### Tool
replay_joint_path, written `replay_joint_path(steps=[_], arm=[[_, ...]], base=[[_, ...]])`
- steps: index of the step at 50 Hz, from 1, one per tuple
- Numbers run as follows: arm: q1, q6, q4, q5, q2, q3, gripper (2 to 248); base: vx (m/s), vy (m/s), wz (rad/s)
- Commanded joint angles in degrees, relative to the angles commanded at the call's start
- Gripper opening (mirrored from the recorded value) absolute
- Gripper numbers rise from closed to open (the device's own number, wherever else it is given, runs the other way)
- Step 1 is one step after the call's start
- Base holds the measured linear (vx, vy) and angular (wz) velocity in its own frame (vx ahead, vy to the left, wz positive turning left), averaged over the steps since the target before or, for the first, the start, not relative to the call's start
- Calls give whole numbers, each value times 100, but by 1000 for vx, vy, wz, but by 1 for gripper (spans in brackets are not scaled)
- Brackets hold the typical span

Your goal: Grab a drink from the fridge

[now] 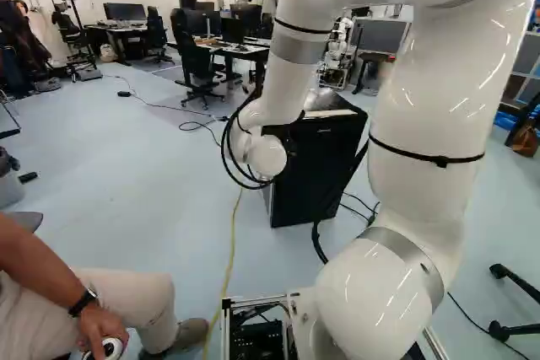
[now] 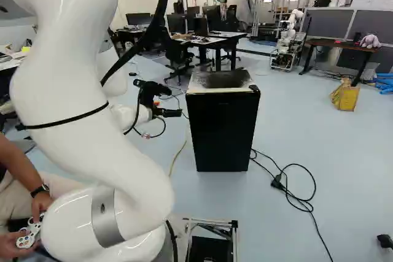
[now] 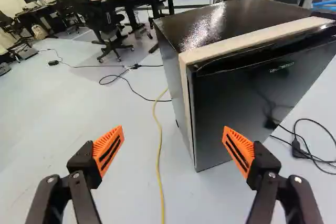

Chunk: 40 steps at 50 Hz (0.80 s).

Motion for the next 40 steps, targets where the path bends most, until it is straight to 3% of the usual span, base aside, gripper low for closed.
replay_joint_path(steps=[40], arm=[[204,0,1218,782,-1299,-895,247]], base=[[0,0,0]])
